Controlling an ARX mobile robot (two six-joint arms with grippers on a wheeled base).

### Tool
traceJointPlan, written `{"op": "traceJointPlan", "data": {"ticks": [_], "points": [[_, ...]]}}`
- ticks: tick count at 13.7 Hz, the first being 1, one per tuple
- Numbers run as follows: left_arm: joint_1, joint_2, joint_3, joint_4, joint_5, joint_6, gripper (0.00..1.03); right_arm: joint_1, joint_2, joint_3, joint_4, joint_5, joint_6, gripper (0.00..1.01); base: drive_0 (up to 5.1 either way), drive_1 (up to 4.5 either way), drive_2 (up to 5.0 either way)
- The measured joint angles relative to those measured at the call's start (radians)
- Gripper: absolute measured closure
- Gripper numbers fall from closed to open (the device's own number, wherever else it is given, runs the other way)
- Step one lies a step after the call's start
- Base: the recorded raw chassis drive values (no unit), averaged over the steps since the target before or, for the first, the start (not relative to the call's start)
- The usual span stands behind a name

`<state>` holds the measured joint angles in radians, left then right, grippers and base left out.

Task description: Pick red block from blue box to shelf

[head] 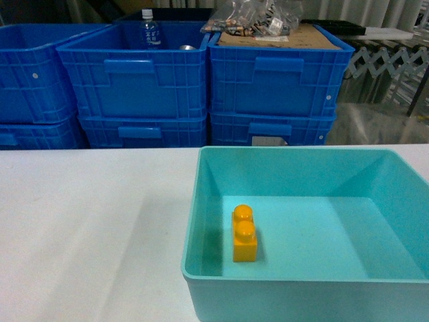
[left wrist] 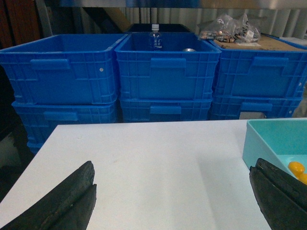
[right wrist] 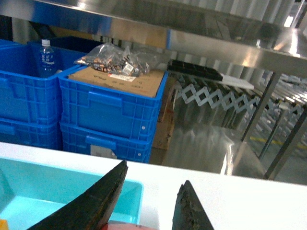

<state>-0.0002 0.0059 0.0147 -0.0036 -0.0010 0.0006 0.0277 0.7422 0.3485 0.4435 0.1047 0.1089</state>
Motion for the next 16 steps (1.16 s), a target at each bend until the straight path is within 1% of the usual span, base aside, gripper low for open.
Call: {"op": "traceJointPlan", "data": {"ticks": [3, 4, 5, 6, 7, 8, 10, 12, 13, 14, 15, 16], "points": [[0.0, 0.0, 0.0, 0.0, 0.0, 0.0, 0.05, 0.0, -0.012, 0.0, -0.025, 0.014, 0.003, 0.73, 0.0, 0.0, 0.0], [0.0, 0.0, 0.0, 0.0, 0.0, 0.0, 0.05, -0.002, -0.021, 0.0, -0.04, 0.009, 0.003, 0.73, 0.0, 0.0, 0.0], [0.0, 0.0, 0.0, 0.0, 0.0, 0.0, 0.05, -0.008, -0.033, 0.004, -0.069, -0.01, -0.005, 0.73, 0.0, 0.0, 0.0], [0.0, 0.0, 0.0, 0.0, 0.0, 0.0, 0.05, -0.024, -0.072, -0.002, -0.119, -0.077, -0.042, 0.73, 0.0, 0.0, 0.0], [0.0, 0.0, 0.0, 0.0, 0.0, 0.0, 0.05, -0.028, -0.123, -0.048, -0.105, -0.099, -0.073, 0.73, 0.0, 0.0, 0.0], [0.0, 0.0, 0.0, 0.0, 0.0, 0.0, 0.05, -0.028, -0.177, -0.116, -0.114, -0.102, -0.09, 0.73, 0.0, 0.0, 0.0], [0.0, 0.0, 0.0, 0.0, 0.0, 0.0, 0.05, -0.028, -0.254, -0.178, -0.154, -0.102, -0.1, 0.73, 0.0, 0.0, 0.0], [0.0, 0.0, 0.0, 0.0, 0.0, 0.0, 0.05, -0.028, -0.338, -0.216, -0.164, -0.102, -0.102, 0.73, 0.0, 0.0, 0.0], [0.0, 0.0, 0.0, 0.0, 0.0, 0.0, 0.05, -0.021, -0.371, -0.248, -0.138, -0.083, -0.093, 0.73, 0.0, 0.0, 0.0], [0.0, 0.0, 0.0, 0.0, 0.0, 0.0, 0.05, 0.027, -0.397, -0.278, -0.1, 0.008, -0.06, 0.73, 0.0, 0.0, 0.0], [0.0, 0.0, 0.0, 0.0, 0.0, 0.0, 0.05, 0.056, -0.406, -0.278, -0.103, 0.035, -0.047, 0.73, 0.0, 0.0, 0.0], [0.0, 0.0, 0.0, 0.0, 0.0, 0.0, 0.05, 0.057, -0.406, -0.278, -0.104, 0.038, -0.041, 0.73, 0.0, 0.0, 0.0]]}}
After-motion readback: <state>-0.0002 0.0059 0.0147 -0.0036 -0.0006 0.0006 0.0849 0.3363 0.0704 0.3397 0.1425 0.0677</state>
